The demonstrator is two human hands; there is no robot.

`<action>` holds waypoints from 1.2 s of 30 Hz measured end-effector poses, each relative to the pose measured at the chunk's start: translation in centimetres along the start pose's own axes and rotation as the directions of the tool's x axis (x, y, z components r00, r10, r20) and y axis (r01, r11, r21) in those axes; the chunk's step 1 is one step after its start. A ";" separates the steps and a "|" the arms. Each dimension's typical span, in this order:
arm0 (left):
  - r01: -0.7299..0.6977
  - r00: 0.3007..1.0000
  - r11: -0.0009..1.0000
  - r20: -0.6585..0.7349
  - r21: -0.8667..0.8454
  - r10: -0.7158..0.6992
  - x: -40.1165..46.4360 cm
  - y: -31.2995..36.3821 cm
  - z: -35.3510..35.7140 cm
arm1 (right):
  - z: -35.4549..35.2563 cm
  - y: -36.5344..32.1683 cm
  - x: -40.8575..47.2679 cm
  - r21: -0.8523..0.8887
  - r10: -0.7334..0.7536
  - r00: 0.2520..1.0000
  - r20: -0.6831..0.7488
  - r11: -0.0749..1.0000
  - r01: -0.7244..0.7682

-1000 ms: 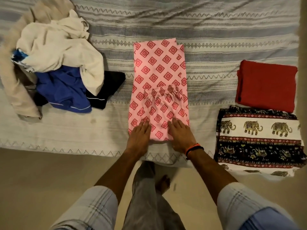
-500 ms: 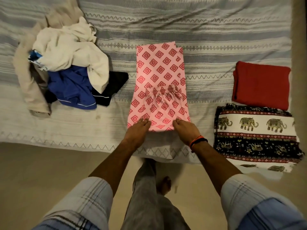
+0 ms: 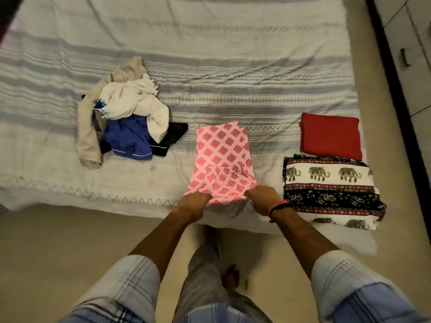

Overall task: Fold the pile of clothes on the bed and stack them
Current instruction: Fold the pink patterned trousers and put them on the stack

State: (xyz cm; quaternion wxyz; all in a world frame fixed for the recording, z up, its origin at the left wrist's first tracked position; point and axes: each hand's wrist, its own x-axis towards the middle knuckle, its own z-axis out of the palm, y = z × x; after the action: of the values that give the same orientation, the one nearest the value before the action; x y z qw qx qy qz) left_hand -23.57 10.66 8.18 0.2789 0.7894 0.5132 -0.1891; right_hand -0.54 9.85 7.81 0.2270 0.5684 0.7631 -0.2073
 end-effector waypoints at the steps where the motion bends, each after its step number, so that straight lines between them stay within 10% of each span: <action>1: 0.001 1.000 1.000 0.006 -0.005 -0.001 -0.5 0.1 0.1 | 0.1 -0.2 -0.5 0.005 0.001 1.000 -0.002 1.000 -0.001; 32: 0.263 0.950 0.874 -0.050 -0.409 -0.309 17.7 -9.7 -13.8 | -12.4 7.9 18.7 0.464 0.310 0.948 -0.079 0.853 -0.240; 36: 0.298 0.880 0.856 -0.225 -0.423 -0.418 21.0 -11.1 -13.2 | -12.5 8.6 22.3 0.448 0.347 0.915 -0.207 0.865 -0.227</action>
State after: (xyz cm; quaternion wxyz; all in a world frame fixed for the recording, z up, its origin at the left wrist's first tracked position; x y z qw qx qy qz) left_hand -25.09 37.36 3.38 0.3005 0.6298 0.7162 -0.0106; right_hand 0.77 36.61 4.47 0.0190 0.7352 0.6317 -0.2451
